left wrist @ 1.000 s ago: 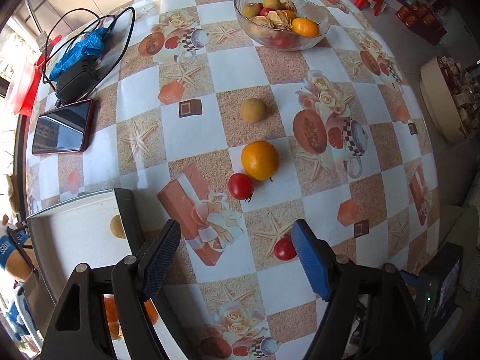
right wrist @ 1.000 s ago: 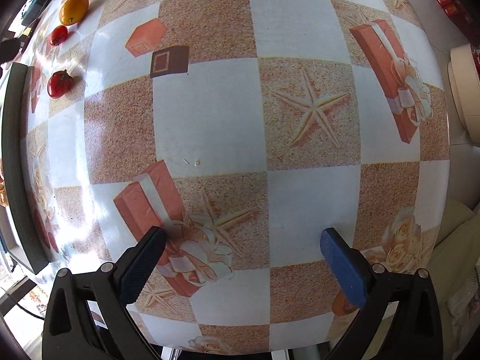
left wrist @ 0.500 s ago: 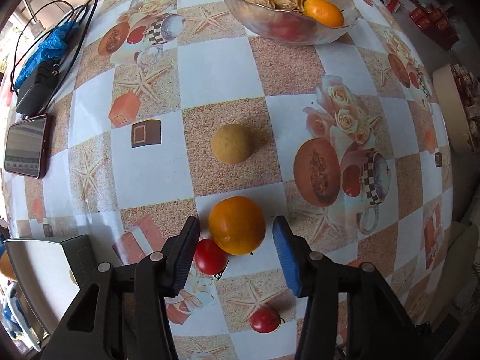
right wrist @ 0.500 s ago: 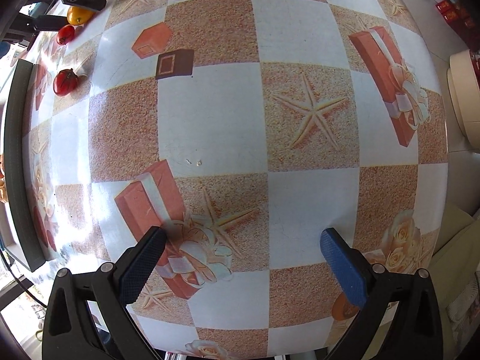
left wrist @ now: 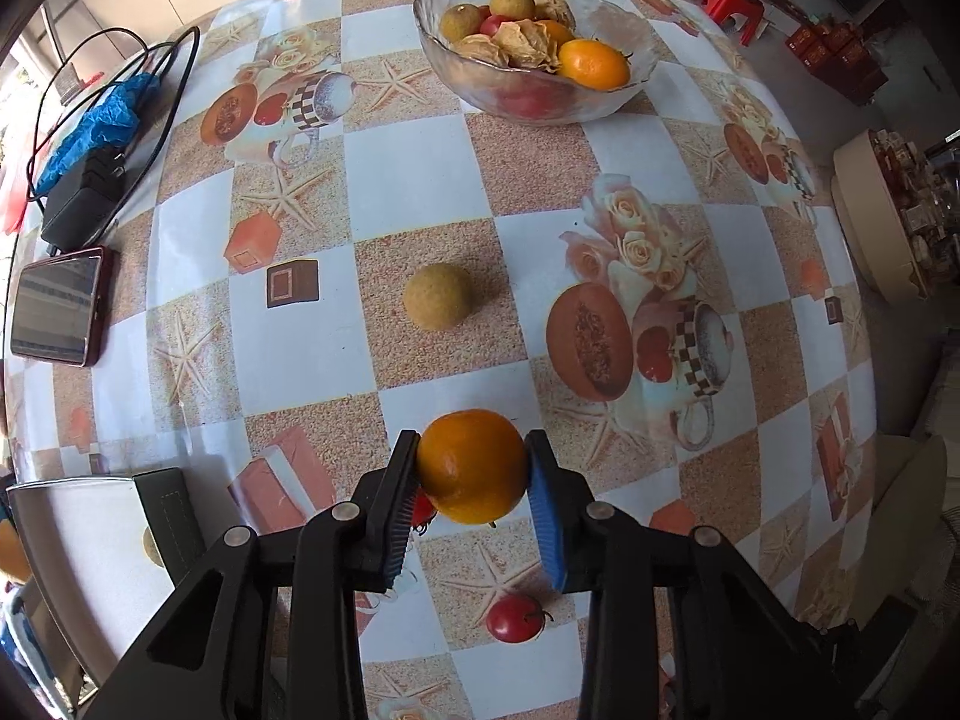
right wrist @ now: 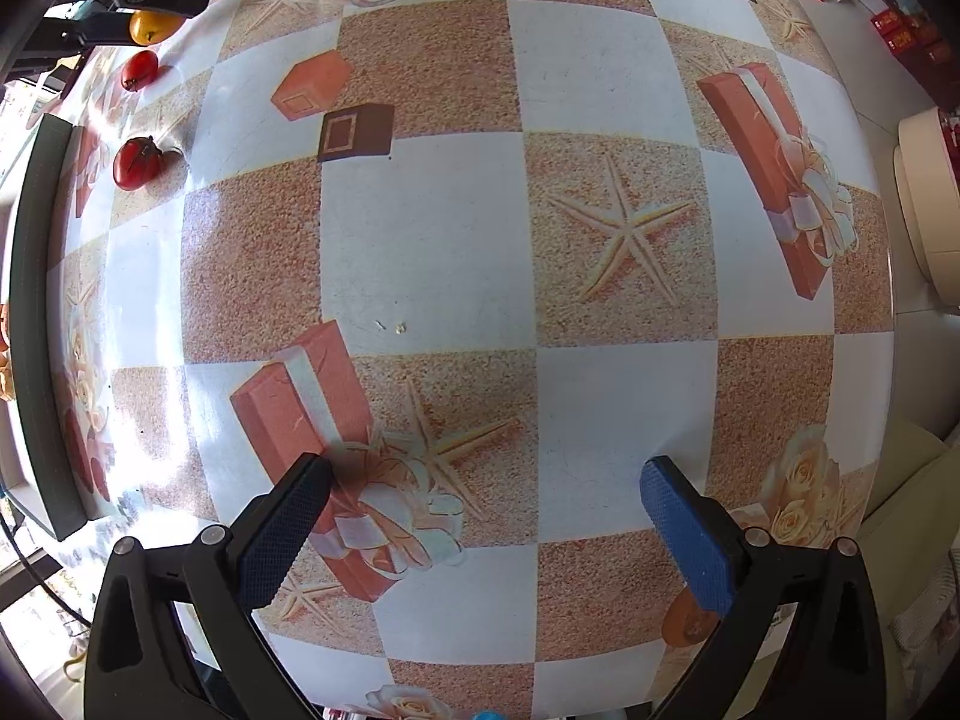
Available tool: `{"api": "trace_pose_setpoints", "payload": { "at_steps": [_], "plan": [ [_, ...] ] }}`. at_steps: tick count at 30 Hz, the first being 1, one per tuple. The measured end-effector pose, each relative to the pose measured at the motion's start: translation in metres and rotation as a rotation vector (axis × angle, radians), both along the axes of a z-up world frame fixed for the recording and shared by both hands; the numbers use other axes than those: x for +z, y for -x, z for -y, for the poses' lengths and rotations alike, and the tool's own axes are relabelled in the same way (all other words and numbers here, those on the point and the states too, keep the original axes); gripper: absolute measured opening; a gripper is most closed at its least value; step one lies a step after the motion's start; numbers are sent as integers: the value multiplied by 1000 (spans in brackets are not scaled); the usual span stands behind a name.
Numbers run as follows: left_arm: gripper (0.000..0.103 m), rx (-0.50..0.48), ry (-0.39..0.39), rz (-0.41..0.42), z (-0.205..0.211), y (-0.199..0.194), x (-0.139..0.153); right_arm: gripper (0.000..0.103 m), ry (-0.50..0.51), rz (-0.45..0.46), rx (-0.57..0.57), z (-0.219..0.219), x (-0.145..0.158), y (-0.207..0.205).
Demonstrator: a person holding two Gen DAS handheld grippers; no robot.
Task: Organize fruits
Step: 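Grasp a red tomato with the right tool while the left tool lifts the orange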
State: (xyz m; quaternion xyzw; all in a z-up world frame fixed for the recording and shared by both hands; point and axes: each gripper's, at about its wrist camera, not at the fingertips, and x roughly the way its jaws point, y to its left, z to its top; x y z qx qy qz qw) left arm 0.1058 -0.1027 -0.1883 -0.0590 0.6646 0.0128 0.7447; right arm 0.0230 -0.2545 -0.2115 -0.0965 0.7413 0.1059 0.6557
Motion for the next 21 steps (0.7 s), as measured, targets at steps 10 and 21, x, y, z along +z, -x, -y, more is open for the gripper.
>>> {"api": "trace_pose_setpoints", "payload": {
  "at_steps": [10, 21],
  "plan": [
    [38, 47, 4, 42, -36, 78, 41, 103, -116, -2, 29, -45, 24, -37],
    [38, 72, -20, 5, -62, 161, 55, 76, -208, 52, 192, -155, 35, -66]
  ]
}}
